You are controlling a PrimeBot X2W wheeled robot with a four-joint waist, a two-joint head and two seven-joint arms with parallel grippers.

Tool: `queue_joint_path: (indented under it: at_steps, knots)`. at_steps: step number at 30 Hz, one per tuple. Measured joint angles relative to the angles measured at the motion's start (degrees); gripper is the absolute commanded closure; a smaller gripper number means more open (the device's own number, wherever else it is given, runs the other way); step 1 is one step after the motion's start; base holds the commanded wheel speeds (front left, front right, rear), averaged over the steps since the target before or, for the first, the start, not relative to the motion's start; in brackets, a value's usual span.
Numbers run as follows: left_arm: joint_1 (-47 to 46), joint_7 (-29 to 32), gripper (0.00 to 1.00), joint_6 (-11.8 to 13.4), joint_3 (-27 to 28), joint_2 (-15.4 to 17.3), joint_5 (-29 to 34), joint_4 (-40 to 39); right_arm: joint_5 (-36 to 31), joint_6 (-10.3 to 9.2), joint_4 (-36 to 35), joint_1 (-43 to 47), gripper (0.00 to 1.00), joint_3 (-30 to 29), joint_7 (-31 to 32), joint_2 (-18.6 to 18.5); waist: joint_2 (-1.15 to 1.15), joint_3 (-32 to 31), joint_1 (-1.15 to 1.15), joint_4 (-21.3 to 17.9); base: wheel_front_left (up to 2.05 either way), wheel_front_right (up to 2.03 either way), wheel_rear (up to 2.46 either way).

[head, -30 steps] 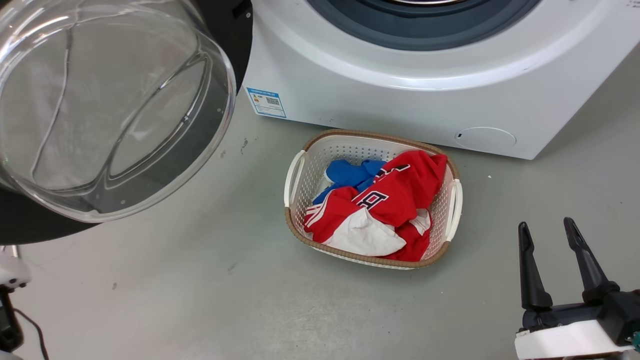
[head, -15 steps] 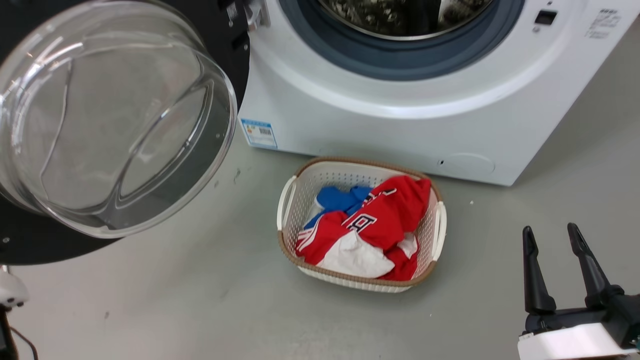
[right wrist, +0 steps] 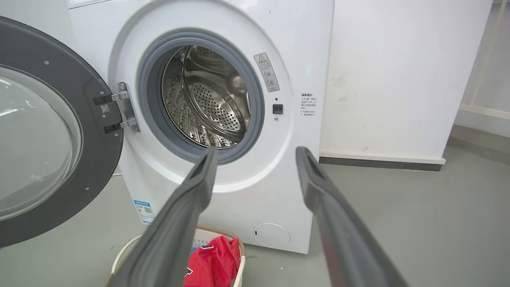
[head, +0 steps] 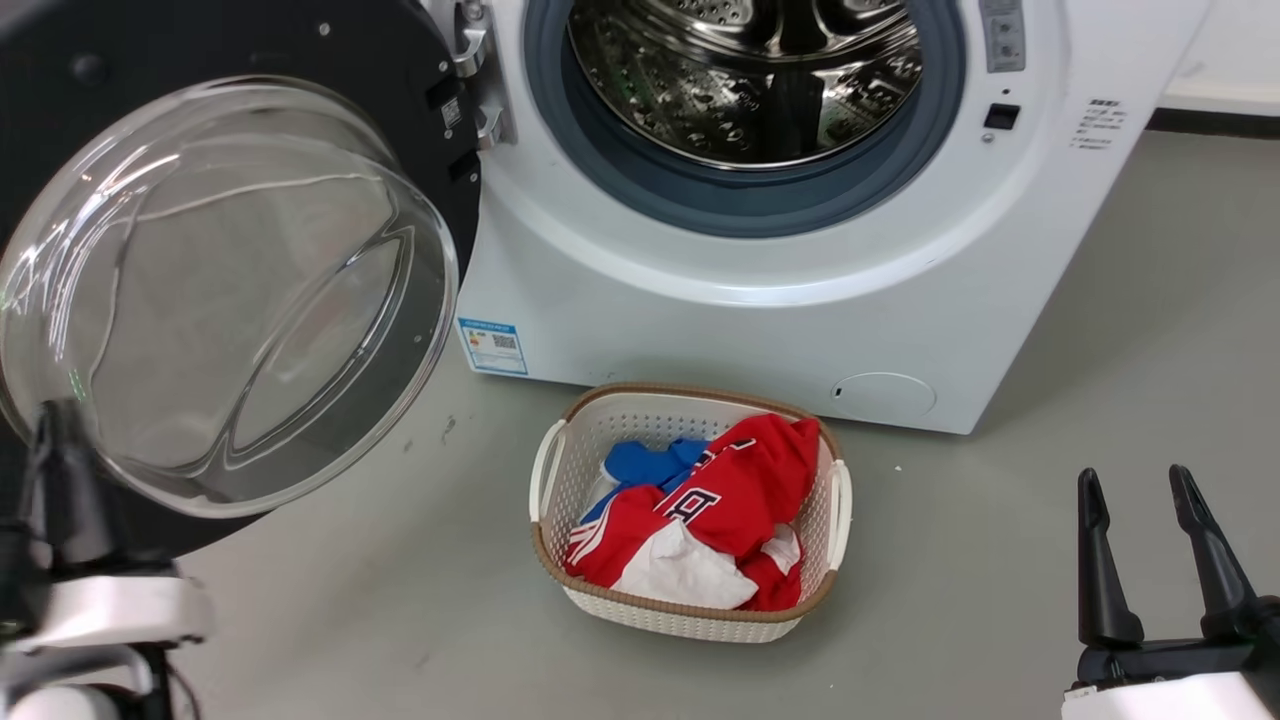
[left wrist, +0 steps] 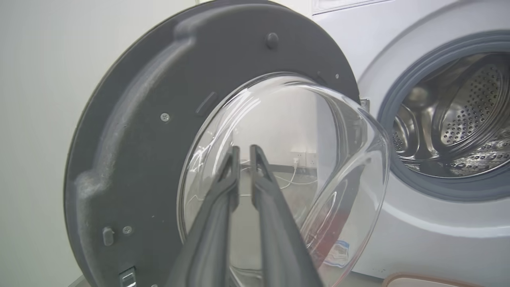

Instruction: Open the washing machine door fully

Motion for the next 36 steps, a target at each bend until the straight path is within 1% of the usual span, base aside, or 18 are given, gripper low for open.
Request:
queue_joint_path:
  at_steps: [3, 7, 14, 20, 25, 32, 36]
  knots:
    - [1.6, 0.0, 0.00, -0.1, -2.5, -1.7, 1.2, -3.2, 0.1, 0.00, -0.3, 0.2, 0.00, 0.0, 0.0, 0.0, 0.00, -0.8, 0.00, -0.7, 0.00, 0.00, 0.00]
    - [3.7, 0.0, 0.00, -0.5, -5.7, -3.3, 2.1, -5.6, 0.1, 0.00, -0.3, 0.7, 0.00, 0.0, 0.0, 0.0, 0.00, -1.9, 0.00, -1.8, 0.00, 0.00, 0.00]
    - [6.4, 0.0, 0.00, -0.9, -10.9, -5.5, 2.4, -6.0, 0.1, 0.00, -0.4, 1.5, 0.00, 0.4, 0.0, 0.0, 0.00, -3.6, 0.00, -4.4, 0.00, 0.00, 0.00]
    - [8.5, 0.0, 0.00, 0.3, -13.5, -6.6, 1.9, -5.1, 0.2, 0.00, -0.9, 2.3, 0.00, 0.8, 0.0, 0.0, 0.00, -4.4, 0.00, -7.0, 0.00, 0.00, 0.00]
    - [10.0, 0.0, 0.00, 1.3, -15.1, -7.0, 0.9, -4.1, 0.3, 0.00, -0.8, 3.2, 0.00, 1.3, 0.0, 0.0, 0.00, -4.7, 0.00, -8.5, 0.00, 0.00, 0.00]
    - [11.3, 0.0, 0.00, 2.7, -15.9, -7.2, 1.0, -2.5, 0.6, 0.00, 0.3, 4.0, 0.00, 2.1, 0.0, 0.0, 0.00, -5.0, 0.00, -9.1, 0.00, 0.00, 0.00]
    - [11.9, 0.0, 0.00, 3.1, -16.0, -7.3, 1.0, -1.9, 0.8, 0.00, 0.7, 4.2, 0.00, 2.3, 0.0, 0.0, 0.00, -5.3, 0.00, -9.0, 0.00, 0.00, 0.00]
